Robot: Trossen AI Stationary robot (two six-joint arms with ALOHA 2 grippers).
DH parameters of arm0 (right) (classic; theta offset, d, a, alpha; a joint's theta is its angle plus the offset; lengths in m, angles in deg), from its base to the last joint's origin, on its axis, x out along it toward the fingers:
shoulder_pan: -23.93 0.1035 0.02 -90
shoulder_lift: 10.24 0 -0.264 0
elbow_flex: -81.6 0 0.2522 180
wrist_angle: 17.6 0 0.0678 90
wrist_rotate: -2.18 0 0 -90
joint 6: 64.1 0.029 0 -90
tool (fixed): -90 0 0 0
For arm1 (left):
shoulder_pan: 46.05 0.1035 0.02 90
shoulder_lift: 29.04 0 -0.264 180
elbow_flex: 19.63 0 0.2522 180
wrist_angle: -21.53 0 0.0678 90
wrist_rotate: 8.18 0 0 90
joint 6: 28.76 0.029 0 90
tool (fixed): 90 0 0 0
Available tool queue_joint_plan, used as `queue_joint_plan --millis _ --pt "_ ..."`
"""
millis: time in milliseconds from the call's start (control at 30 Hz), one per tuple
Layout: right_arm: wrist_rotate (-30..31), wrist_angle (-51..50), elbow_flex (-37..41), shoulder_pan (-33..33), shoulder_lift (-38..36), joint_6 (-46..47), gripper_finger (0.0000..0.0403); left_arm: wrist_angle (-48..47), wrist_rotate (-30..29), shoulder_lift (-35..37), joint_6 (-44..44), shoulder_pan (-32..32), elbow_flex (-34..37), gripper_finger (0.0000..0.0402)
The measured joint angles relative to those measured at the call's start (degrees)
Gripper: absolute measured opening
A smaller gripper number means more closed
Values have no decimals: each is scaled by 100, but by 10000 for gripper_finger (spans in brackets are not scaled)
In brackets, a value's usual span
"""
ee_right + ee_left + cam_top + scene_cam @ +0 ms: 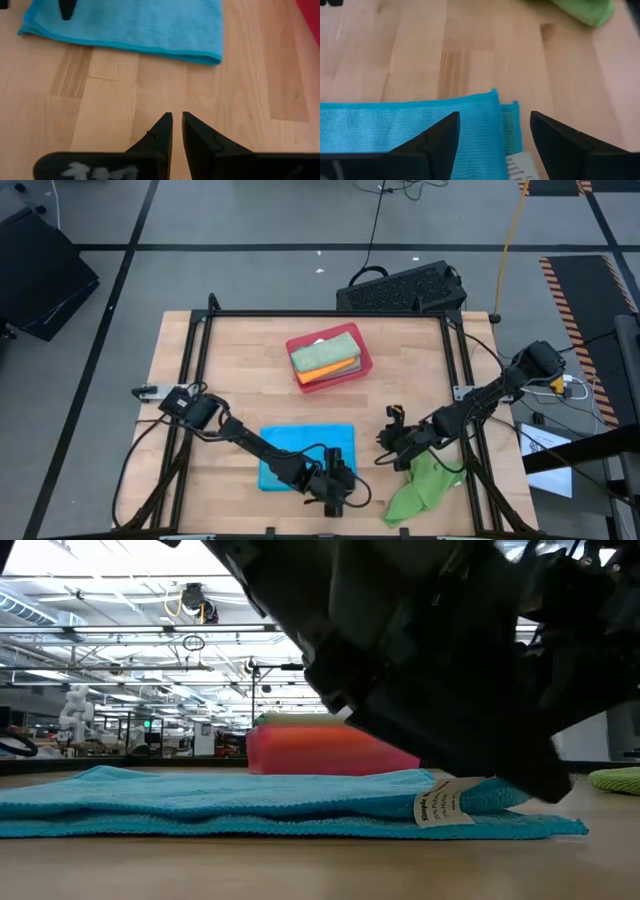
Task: Fold microfiber towels
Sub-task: Fold the blue microfiber cloth
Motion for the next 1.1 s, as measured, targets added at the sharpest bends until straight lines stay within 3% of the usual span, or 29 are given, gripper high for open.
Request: queue_joint_plan --millis 233,367,533,800,967,1100 --pt "21 2 0 0 0 -2 31 407 2 -136 563 -1 10 263" --pt "23 14 2 0 -1 -5 31 337 -51 -248 531 9 2 248" --pt "33 77 2 0 -2 -18 31 216 -137 -247 435 0 -1 182" --pt "150 283 2 0 -2 -18 31 218 -254 -254 538 2 3 16" --pt "153 664 65 40 -4 -137 31 31 -314 -94 549 -47 25 15" --pt "151 2367 611 198 -2 -799 36 8 -361 193 560 -168 23 7"
